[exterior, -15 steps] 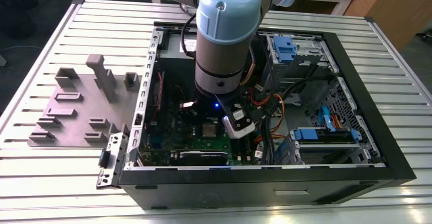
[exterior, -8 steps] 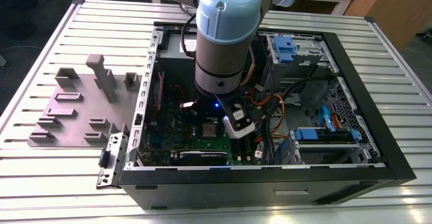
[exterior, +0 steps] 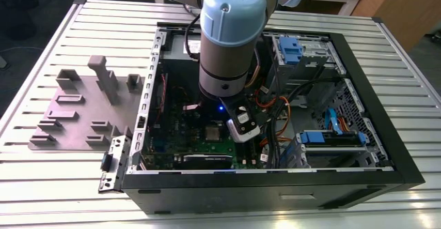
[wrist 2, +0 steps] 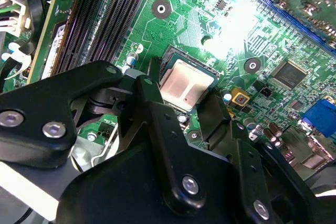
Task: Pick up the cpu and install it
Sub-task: 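Place the cpu into insertion slot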
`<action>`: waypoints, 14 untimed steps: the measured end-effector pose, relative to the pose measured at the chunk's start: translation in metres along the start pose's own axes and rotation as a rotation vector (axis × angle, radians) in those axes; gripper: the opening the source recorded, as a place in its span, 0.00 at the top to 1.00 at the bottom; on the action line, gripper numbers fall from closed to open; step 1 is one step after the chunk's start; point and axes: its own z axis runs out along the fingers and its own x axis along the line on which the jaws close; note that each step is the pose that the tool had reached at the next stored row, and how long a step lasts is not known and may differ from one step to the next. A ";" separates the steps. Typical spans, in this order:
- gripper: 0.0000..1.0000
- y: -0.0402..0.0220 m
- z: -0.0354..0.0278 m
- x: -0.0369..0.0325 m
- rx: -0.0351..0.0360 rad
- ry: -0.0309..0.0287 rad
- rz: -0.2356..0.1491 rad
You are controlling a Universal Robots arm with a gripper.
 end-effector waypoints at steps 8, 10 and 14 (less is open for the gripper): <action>0.46 0.0000 0.0002 0.0000 0.0000 0.0000 0.000; 0.46 0.0000 0.0002 0.0000 0.0000 0.0000 0.000; 0.46 0.0000 0.0003 0.0000 0.0000 0.0000 0.000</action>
